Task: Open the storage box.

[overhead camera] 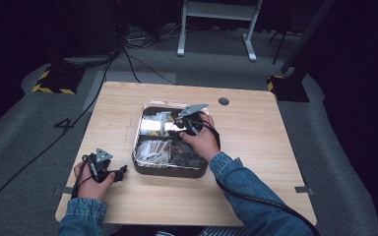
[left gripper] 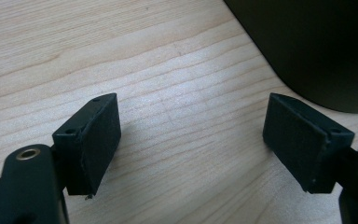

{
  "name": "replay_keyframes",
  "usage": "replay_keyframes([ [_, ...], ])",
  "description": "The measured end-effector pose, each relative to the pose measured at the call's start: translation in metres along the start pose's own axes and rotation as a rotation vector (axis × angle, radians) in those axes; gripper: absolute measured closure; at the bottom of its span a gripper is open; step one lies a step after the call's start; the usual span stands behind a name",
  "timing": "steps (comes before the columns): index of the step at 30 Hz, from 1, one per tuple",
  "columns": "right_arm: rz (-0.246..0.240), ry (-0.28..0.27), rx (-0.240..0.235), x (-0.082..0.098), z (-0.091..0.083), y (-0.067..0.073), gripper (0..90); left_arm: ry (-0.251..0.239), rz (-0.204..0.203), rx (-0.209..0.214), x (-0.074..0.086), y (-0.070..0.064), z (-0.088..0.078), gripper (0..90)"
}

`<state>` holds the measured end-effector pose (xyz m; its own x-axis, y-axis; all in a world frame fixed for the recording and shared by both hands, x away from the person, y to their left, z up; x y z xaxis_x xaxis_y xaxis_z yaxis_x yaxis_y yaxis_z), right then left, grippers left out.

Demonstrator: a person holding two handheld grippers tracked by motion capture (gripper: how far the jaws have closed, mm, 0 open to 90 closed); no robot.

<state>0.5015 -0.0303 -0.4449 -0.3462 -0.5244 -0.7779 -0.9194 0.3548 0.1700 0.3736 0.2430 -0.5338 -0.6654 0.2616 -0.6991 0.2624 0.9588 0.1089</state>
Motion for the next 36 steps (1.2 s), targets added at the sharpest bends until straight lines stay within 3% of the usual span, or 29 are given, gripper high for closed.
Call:
replay_keyframes([
  [16, -0.019, -0.071, 0.027, -0.018, -0.055, -0.004, 59.0, 0.002, 0.0, 0.004, 0.0, 0.0, 0.0, 19.5],
  [22, -0.015, -0.087, 0.032, -0.014, -0.077, -0.007, 59.0, 0.0, 0.005, 0.003, 0.0, 0.0, 0.0, 19.5],
  [36, 0.02, -0.104, 0.105, 0.013, -0.139, -0.024, 59.0, 0.001, 0.004, 0.007, 0.0, 0.0, 0.0, 19.4],
])
Point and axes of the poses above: each handheld gripper's, and its own axes: z roughly forward along the jaws, x roughly out of its underside, y roughly to its left, the point moved 4 cm from there along z, roughly forward along the jaws, and after that the axes turned 11 degrees about -x, right-handed, at the moved point
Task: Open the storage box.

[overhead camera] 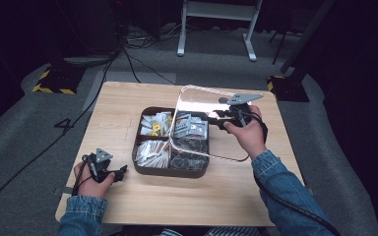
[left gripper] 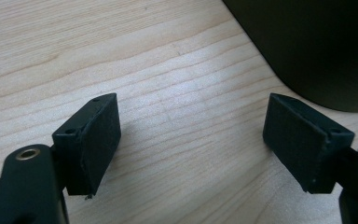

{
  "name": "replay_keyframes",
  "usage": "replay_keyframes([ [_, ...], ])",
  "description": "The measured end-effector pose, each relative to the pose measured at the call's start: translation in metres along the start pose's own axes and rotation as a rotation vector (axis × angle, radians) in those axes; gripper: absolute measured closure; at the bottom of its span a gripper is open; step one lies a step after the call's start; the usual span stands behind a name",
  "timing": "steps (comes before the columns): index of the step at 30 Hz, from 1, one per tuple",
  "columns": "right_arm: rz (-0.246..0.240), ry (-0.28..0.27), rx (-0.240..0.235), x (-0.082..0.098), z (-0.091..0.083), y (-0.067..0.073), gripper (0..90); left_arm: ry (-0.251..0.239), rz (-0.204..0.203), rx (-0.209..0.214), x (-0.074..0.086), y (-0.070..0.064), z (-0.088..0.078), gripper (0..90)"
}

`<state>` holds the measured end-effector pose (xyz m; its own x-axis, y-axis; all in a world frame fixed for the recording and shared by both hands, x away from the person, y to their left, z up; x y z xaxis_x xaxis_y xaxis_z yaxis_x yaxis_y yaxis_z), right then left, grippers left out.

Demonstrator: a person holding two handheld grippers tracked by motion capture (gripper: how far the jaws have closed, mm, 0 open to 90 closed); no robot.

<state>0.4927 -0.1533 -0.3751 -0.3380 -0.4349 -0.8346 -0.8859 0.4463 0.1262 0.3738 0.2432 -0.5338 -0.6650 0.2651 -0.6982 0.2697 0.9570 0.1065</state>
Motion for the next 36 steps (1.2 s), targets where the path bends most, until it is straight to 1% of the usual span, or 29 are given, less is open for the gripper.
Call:
replay_keyframes([
  [1, 0.0, 0.0, 0.0, 0.0, 0.0, 0.0, 59.0, 0.0, 0.0, 0.0, 0.0, 0.0, 0.0, 19.4],
  [2, 0.004, -0.001, 0.005, 0.002, -0.004, -0.002, 59.0, 0.001, 0.0, 0.001, 0.0, 0.0, 0.0, 19.4],
  [3, 0.017, -0.007, 0.017, 0.005, -0.011, -0.007, 59.0, 0.0, -0.001, 0.001, 0.0, 0.0, 0.0, 19.3],
  [5, 0.021, -0.009, 0.02, 0.006, -0.013, -0.008, 58.9, 0.001, 0.0, 0.001, 0.0, 0.0, 0.0, 19.3],
  [6, 0.03, -0.01, 0.028, 0.009, -0.018, -0.012, 58.9, 0.001, 0.001, 0.001, 0.0, 0.0, 0.0, 19.3],
  [9, 0.037, -0.009, 0.035, 0.011, -0.023, -0.016, 59.0, -0.001, 0.002, 0.0, 0.0, 0.0, 0.0, 19.4],
  [10, 0.048, -0.008, 0.048, 0.014, -0.028, -0.021, 58.9, -0.001, 0.003, 0.001, 0.0, 0.0, 0.0, 19.4],
  [11, 0.048, -0.008, 0.048, 0.014, -0.028, -0.021, 58.9, -0.001, 0.003, 0.001, 0.0, 0.0, 0.0, 19.4],
  [12, 0.057, -0.005, 0.056, 0.016, -0.031, -0.026, 59.0, -0.001, 0.003, 0.001, 0.001, 0.0, 0.0, 19.4],
  [15, 0.064, 0.001, 0.066, 0.019, -0.036, -0.032, 58.9, -0.002, 0.003, 0.001, 0.001, 0.0, -0.001, 19.4],
  [16, 0.064, 0.001, 0.066, 0.019, -0.036, -0.032, 58.9, -0.002, 0.003, 0.001, 0.001, 0.0, -0.001, 19.4],
  [17, 0.073, 0.005, 0.074, 0.023, -0.04, -0.037, 58.9, -0.002, 0.004, 0.002, 0.001, 0.0, -0.001, 19.4],
  [19, 0.078, 0.006, 0.078, 0.024, -0.042, -0.038, 59.0, -0.001, 0.004, 0.002, 0.001, 0.0, -0.001, 19.4],
  [21, 0.089, 0.017, 0.088, 0.029, -0.046, -0.044, 58.9, -0.002, 0.004, 0.002, 0.001, 0.0, -0.001, 19.4],
  [22, 0.105, 0.02, 0.096, 0.034, -0.05, -0.048, 59.0, -0.002, 0.004, 0.002, 0.001, 0.0, -0.001, 19.4],
  [23, 0.105, 0.02, 0.096, 0.034, -0.05, -0.048, 59.0, -0.002, 0.004, 0.002, 0.001, 0.0, -0.001, 19.4],
  [24, 0.116, 0.019, 0.101, 0.038, -0.053, -0.051, 58.9, -0.001, 0.004, 0.002, 0.001, 0.0, -0.001, 19.4],
  [25, 0.116, 0.019, 0.101, 0.038, -0.053, -0.051, 58.9, -0.001, 0.004, 0.002, 0.001, 0.0, -0.001, 19.4],
  [27, 0.131, 0.023, 0.116, 0.046, -0.058, -0.059, 59.0, -0.001, 0.004, 0.002, 0.001, 0.0, -0.001, 19.4],
  [28, 0.131, 0.023, 0.116, 0.046, -0.058, -0.059, 59.0, -0.001, 0.004, 0.002, 0.001, 0.0, -0.001, 19.4],
  [29, 0.139, 0.028, 0.13, 0.051, -0.062, -0.064, 59.0, -0.001, 0.003, 0.002, 0.001, 0.0, -0.001, 19.4],
  [31, 0.145, 0.031, 0.134, 0.053, -0.063, -0.066, 59.0, -0.001, 0.004, 0.002, 0.001, 0.0, -0.001, 19.4],
  [32, 0.148, 0.037, 0.143, 0.058, -0.066, -0.07, 59.0, -0.002, 0.004, 0.002, 0.001, 0.0, -0.001, 19.4],
  [33, 0.148, 0.037, 0.143, 0.058, -0.066, -0.07, 59.0, -0.002, 0.004, 0.002, 0.001, 0.0, -0.001, 19.4],
  [34, 0.156, 0.039, 0.145, 0.06, -0.067, -0.072, 58.9, -0.001, 0.004, 0.002, 0.001, 0.0, -0.001, 19.4],
  [35, 0.165, 0.04, 0.151, 0.066, -0.069, -0.076, 58.9, -0.001, 0.004, 0.002, 0.001, 0.0, -0.001, 19.4],
  [36, 0.165, 0.04, 0.151, 0.066, -0.069, -0.076, 58.9, -0.002, 0.004, 0.002, 0.001, 0.0, -0.001, 19.4],
])
Point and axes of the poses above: each handheld gripper's, and its own axes: z roughly forward along the jaws, x roughly out of its underside, y roughly to its left, the point moved 4 cm from there along z, roughly forward along the jaws, and after that the axes turned 11 degrees about -x, right-handed, at the moved point
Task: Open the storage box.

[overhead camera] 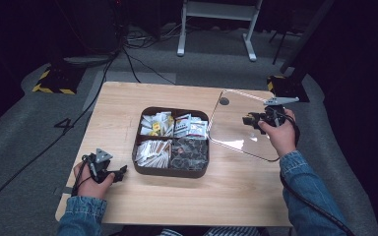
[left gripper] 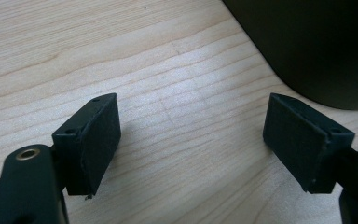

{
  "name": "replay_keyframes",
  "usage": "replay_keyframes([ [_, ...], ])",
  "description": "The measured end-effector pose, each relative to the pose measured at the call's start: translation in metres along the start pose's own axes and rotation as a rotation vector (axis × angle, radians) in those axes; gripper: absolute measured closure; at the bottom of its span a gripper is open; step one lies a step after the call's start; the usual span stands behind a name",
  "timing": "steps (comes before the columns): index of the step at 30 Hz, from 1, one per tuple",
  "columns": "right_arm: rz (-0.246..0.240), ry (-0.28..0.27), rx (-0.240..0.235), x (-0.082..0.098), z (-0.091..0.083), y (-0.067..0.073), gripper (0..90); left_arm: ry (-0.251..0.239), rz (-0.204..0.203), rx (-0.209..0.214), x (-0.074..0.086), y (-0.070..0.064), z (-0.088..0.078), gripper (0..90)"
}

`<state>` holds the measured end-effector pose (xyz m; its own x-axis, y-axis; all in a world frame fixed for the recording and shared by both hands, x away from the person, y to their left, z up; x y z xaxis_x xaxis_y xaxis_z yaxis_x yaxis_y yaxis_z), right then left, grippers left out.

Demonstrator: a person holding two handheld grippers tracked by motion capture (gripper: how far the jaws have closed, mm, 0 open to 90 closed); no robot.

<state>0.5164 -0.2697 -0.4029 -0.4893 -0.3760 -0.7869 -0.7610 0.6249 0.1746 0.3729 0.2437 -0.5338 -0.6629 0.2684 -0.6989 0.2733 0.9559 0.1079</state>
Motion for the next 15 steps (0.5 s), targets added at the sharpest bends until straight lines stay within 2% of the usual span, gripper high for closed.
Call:
replay_keyframes([
  [4, 0.017, 0.004, 0.018, 0.008, -0.003, -0.009, 58.9, 0.0, 0.0, 0.0, 0.0, 0.0, 0.0, 19.4],
  [5, 0.033, 0.006, 0.027, 0.014, -0.004, -0.016, 59.0, 0.0, 0.0, 0.0, 0.0, 0.0, 0.0, 19.4],
  [8, 0.042, 0.006, 0.033, 0.019, -0.004, -0.02, 59.0, 0.0, 0.0, 0.0, 0.0, 0.0, 0.0, 19.4],
  [11, 0.065, -0.002, 0.042, 0.03, -0.002, -0.03, 59.0, 0.0, 0.0, 0.0, 0.0, 0.0, 0.0, 19.4],
  [15, 0.069, 0.004, 0.05, 0.041, 0.003, -0.036, 59.0, 0.0, 0.0, 0.0, 0.0, 0.0, 0.0, 19.4],
])
Point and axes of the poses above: each handheld gripper's, and its own axes: z roughly forward along the jaws, x roughly out of its underside, y roughly to its left, the point moved 4 cm from there along z, roughly forward along the jaws, and after that the axes turned 11 degrees about -x, right-handed, at the moved point
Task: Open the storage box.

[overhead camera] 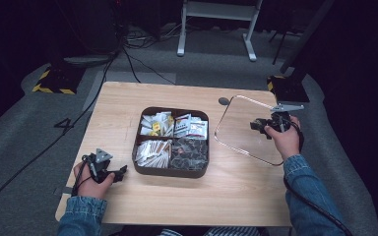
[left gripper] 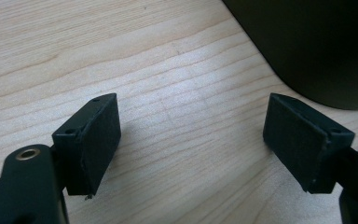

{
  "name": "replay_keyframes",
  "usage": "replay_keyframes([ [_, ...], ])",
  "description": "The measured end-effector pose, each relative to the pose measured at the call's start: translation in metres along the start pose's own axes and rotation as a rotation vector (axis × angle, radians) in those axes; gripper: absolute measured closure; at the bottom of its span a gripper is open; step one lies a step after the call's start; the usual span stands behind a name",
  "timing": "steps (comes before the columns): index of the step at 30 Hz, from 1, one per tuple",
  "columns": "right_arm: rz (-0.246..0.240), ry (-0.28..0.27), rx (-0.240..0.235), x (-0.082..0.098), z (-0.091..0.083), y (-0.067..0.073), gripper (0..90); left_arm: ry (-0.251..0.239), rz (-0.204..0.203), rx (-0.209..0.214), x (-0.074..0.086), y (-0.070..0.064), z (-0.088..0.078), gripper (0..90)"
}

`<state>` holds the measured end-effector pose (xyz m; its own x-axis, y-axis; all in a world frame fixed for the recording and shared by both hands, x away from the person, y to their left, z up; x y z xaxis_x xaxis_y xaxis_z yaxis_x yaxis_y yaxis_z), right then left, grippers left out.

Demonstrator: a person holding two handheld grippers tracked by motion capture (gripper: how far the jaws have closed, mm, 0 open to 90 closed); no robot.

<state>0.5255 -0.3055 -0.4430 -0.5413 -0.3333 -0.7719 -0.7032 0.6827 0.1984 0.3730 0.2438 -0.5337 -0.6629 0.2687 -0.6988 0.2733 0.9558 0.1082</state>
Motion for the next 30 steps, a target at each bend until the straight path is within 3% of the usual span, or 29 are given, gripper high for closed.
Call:
replay_keyframes([
  [11, 0.013, 0.037, 0.011, 0.023, 0.015, -0.011, 59.0, 0.0, 0.0, 0.0, 0.0, 0.0, 0.0, 19.5],
  [30, 0.045, 0.05, 0.016, 0.049, 0.033, -0.019, 59.0, 0.0, -0.001, 0.0, 0.0, 0.0, 0.0, 19.4],
])
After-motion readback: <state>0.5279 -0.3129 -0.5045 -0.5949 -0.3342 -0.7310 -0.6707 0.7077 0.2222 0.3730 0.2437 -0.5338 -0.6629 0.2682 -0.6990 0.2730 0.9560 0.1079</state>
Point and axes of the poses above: each handheld gripper's, and its own axes: z roughly forward along the jaws, x roughly out of its underside, y roughly to its left, the point moved 4 cm from there along z, roughly forward along the jaws, and after that the axes turned 11 degrees about -x, right-handed, at the moved point
